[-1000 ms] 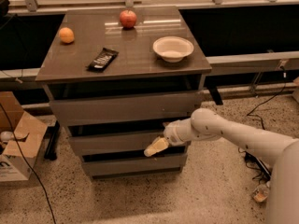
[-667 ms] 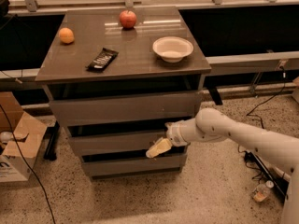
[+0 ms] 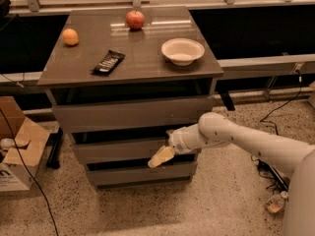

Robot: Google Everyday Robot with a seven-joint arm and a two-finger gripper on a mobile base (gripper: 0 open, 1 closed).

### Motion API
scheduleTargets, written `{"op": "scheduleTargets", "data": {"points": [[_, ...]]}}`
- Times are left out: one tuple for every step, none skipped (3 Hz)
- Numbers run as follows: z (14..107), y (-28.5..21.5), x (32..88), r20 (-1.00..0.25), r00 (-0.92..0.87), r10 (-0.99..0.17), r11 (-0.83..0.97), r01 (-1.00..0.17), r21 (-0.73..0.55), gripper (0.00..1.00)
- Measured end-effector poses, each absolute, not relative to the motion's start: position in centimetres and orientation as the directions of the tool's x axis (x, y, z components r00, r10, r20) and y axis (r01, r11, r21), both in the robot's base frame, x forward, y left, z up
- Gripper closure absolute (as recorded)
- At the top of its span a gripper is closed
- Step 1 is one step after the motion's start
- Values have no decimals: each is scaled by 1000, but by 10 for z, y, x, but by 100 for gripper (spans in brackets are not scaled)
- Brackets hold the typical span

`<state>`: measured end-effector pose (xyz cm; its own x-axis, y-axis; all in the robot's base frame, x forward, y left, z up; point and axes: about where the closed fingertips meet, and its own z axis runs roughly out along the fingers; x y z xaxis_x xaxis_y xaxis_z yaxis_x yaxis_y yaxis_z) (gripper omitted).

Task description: Open middle drawer

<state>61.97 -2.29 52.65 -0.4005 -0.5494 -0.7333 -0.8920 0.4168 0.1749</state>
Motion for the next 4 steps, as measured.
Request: {"op": "scheduleTargets", "data": {"points": [[526, -23, 622, -736, -402, -545, 420, -891, 176, 0], [516, -21, 629, -730, -411, -545, 440, -882, 169, 0], [496, -21, 650, -734, -419, -535, 473, -868, 150, 0], [474, -26, 672, -729, -429, -533, 492, -858, 145, 0]]}}
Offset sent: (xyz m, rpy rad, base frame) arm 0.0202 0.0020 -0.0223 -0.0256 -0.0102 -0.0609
